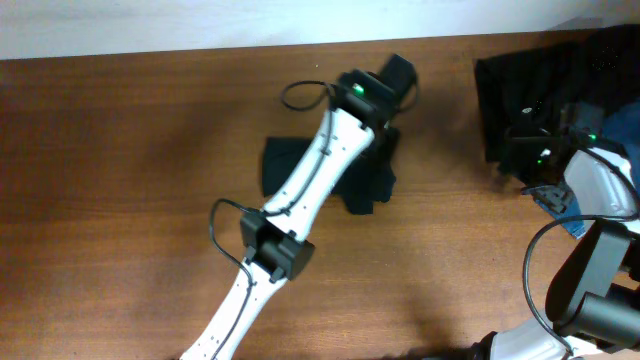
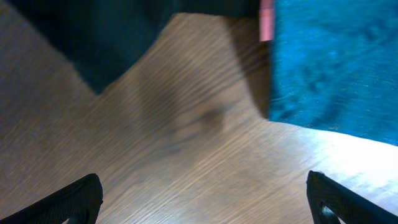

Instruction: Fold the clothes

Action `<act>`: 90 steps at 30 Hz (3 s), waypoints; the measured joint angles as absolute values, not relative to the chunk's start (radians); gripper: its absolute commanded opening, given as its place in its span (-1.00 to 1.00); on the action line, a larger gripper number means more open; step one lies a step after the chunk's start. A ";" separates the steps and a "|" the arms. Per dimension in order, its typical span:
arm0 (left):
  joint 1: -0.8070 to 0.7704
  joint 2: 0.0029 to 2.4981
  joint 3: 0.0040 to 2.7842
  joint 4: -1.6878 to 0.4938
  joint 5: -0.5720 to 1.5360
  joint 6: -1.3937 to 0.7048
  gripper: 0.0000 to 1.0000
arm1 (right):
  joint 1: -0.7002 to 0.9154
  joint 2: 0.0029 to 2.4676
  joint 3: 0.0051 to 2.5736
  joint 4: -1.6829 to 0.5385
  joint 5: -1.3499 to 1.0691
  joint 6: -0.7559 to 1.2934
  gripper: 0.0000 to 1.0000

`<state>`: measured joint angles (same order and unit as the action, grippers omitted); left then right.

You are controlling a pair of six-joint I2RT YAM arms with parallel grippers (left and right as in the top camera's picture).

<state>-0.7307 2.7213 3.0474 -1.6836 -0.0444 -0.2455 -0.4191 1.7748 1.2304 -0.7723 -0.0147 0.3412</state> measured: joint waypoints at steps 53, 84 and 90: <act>-0.847 2.961 3.049 -1.685 -0.302 -0.522 -0.99 | -0.440 1.775 1.230 -0.771 -0.015 0.342 0.97; -0.361 2.870 3.036 -1.684 -0.431 -0.466 -0.99 | -0.440 1.775 1.230 -0.771 -0.015 0.341 0.97; -0.289 2.869 3.036 -1.684 -0.432 -0.464 -0.99 | -0.440 1.775 1.230 -0.771 -0.015 0.342 0.97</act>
